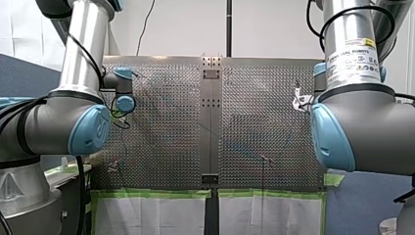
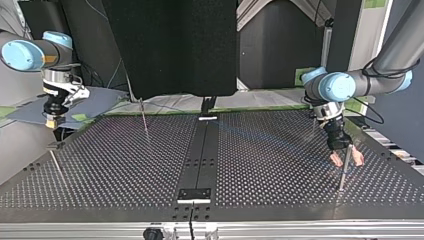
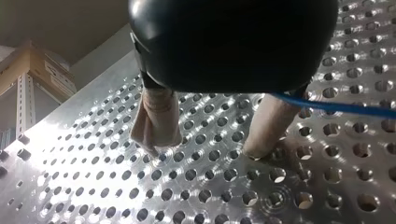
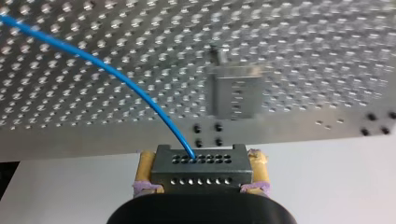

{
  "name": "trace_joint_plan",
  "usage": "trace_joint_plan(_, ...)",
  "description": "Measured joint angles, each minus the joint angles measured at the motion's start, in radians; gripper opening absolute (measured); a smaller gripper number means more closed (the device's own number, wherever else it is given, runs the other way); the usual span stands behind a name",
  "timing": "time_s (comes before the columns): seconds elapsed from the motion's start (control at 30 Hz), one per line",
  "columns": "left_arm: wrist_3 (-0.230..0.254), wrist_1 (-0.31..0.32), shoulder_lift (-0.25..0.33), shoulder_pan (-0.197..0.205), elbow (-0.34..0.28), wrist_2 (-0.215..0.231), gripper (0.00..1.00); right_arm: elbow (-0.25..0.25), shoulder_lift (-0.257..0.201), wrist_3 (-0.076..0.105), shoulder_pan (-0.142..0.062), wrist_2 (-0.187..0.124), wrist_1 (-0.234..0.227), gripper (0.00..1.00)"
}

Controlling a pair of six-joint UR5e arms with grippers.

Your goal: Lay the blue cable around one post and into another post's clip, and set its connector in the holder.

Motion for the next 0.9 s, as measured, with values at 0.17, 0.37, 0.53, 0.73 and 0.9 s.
trace_joint_plan(0.17,0.0,0.0,0.0,0.0,0.0,0.001,1.0,-0.035,0.041,-0.017,-0.004,-0.036,0.025,0.0)
trace_joint_plan(0.37,0.001,0.001,0.0,0.0,0.0,0.001,1.0,-0.081,0.053,-0.017,-0.008,-0.08,0.064,0.0)
trace_joint_plan(0.53,0.002,0.0,0.0,0.0,0.0,0.0,1.0,-0.113,0.053,-0.02,-0.012,-0.09,0.103,0.0)
trace_joint_plan(0.73,0.003,0.0,0.0,0.0,0.0,0.0,1.0,-0.12,0.052,-0.018,-0.024,-0.098,0.113,0.0)
trace_joint_plan(0.9,0.003,-0.003,0.0,0.0,0.0,0.0,1.0,-0.121,0.052,-0.011,-0.036,-0.14,0.102,0.0)
